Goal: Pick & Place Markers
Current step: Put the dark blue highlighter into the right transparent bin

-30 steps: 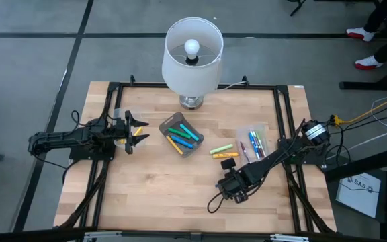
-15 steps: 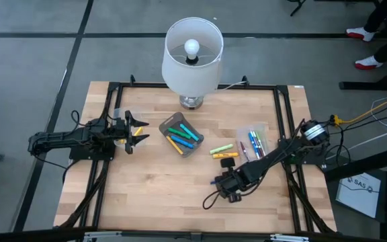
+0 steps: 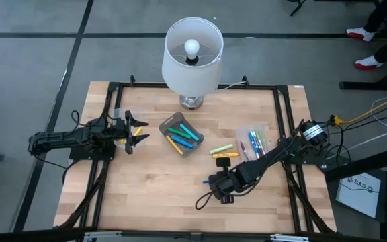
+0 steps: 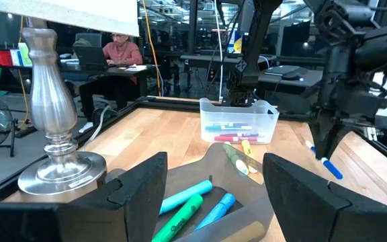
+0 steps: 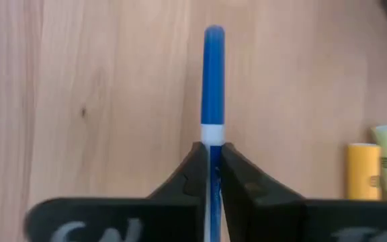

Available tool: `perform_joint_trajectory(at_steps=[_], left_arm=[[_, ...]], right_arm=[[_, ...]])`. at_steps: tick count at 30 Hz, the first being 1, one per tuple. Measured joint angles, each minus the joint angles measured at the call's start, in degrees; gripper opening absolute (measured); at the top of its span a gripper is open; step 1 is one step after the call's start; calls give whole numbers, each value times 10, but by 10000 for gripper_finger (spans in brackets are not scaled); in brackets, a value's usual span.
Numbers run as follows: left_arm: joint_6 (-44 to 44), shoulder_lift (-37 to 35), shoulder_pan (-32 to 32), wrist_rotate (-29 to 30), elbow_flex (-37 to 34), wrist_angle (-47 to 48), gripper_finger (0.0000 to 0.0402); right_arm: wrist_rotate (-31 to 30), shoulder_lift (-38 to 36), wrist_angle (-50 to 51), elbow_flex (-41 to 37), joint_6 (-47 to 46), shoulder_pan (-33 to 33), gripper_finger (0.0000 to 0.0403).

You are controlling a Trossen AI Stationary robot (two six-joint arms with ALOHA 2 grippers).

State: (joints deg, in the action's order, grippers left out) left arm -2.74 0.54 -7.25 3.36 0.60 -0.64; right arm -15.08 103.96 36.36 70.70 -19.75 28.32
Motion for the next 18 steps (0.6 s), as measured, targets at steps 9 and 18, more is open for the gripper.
perform_joint_trajectory(at_steps=[9,18], left_arm=[[0,0,0,0,0,0,240],[0,0,0,0,0,0,240]], right_arm=[[-19,-1,68,77,5,0,0],[-38,-1,97,84,17,0,3]])
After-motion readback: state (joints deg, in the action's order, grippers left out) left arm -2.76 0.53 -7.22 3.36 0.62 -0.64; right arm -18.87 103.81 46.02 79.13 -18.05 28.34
